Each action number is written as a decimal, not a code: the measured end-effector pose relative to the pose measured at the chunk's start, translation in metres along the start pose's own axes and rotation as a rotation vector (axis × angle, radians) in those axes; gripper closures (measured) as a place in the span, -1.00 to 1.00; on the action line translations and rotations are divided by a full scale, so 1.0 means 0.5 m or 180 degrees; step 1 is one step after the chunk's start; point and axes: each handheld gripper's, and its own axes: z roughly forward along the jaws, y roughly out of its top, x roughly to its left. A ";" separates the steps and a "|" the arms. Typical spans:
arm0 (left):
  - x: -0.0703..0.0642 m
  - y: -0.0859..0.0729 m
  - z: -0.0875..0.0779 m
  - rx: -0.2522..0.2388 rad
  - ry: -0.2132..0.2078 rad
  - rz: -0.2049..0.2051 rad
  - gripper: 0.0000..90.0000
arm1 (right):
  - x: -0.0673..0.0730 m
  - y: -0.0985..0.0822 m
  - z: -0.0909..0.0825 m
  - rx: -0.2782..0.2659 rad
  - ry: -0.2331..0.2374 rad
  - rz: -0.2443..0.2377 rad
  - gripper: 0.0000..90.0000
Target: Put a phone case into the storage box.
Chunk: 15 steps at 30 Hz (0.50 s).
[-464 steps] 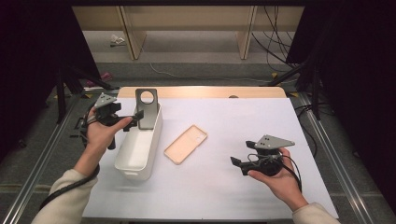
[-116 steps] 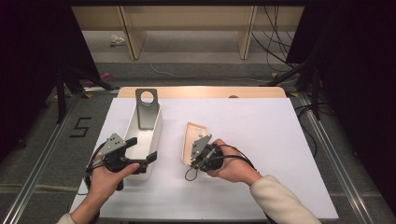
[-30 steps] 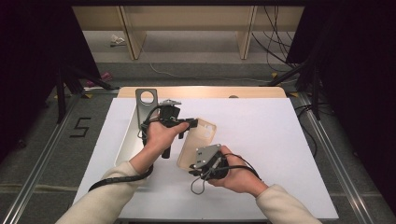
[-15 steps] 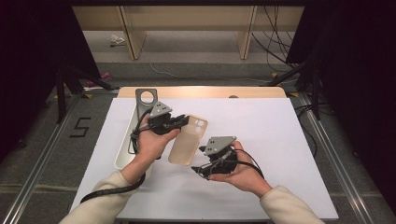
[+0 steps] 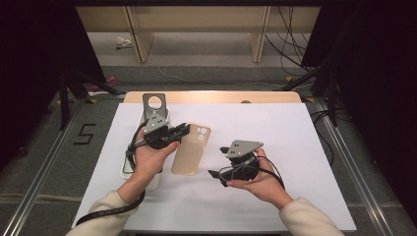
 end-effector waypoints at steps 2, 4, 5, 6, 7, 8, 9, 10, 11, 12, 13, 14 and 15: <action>0.001 0.000 -0.005 -0.0024 0.0009 0.0000 0.82 | -0.005 -0.003 -0.003 -0.0021 -0.0029 0.0031 -0.63; 0.003 0.001 -0.010 -0.0043 0.0014 0.0003 0.82 | -0.009 -0.006 -0.007 -0.0053 -0.0074 0.0066 -0.63; 0.003 0.002 -0.012 -0.0056 0.0015 -0.0004 0.82 | -0.010 -0.008 -0.009 -0.0056 -0.0082 0.0093 -0.63; 0.004 0.003 -0.014 -0.0068 0.0012 -0.0005 0.82 | -0.012 -0.010 -0.011 -0.0071 -0.0094 0.0113 -0.63; 0.004 0.005 -0.016 -0.0079 0.0013 -0.0005 0.82 | -0.014 -0.011 -0.013 -0.0067 -0.0098 0.0123 -0.63; 0.005 0.006 -0.018 -0.0091 0.0013 -0.0003 0.82 | -0.017 -0.013 -0.015 -0.0073 -0.0118 0.0115 -0.63; 0.005 0.008 -0.021 -0.0104 0.0020 0.0000 0.82 | -0.018 -0.015 -0.017 -0.0082 -0.0132 0.0140 -0.63; 0.006 0.009 -0.023 -0.0117 0.0023 -0.0007 0.82 | -0.020 -0.017 -0.019 -0.0088 -0.0128 0.0175 -0.63; 0.008 0.010 -0.026 -0.0126 0.0028 -0.0016 0.81 | -0.022 -0.018 -0.022 -0.0091 -0.0141 0.0181 -0.63; 0.010 0.010 -0.028 -0.0133 0.0036 -0.0025 0.82 | -0.023 -0.020 -0.025 -0.0095 -0.0153 0.0186 -0.63; 0.012 0.011 -0.030 -0.0140 0.0037 -0.0029 0.82 | -0.025 -0.022 -0.027 -0.0102 -0.0162 0.0201 -0.63; 0.013 0.012 -0.032 -0.0149 0.0042 -0.0033 0.82 | -0.027 -0.024 -0.030 -0.0106 -0.0173 0.0216 -0.63; 0.015 0.013 -0.034 -0.0155 0.0043 -0.0031 0.82 | -0.029 -0.026 -0.033 -0.0114 -0.0190 0.0227 -0.63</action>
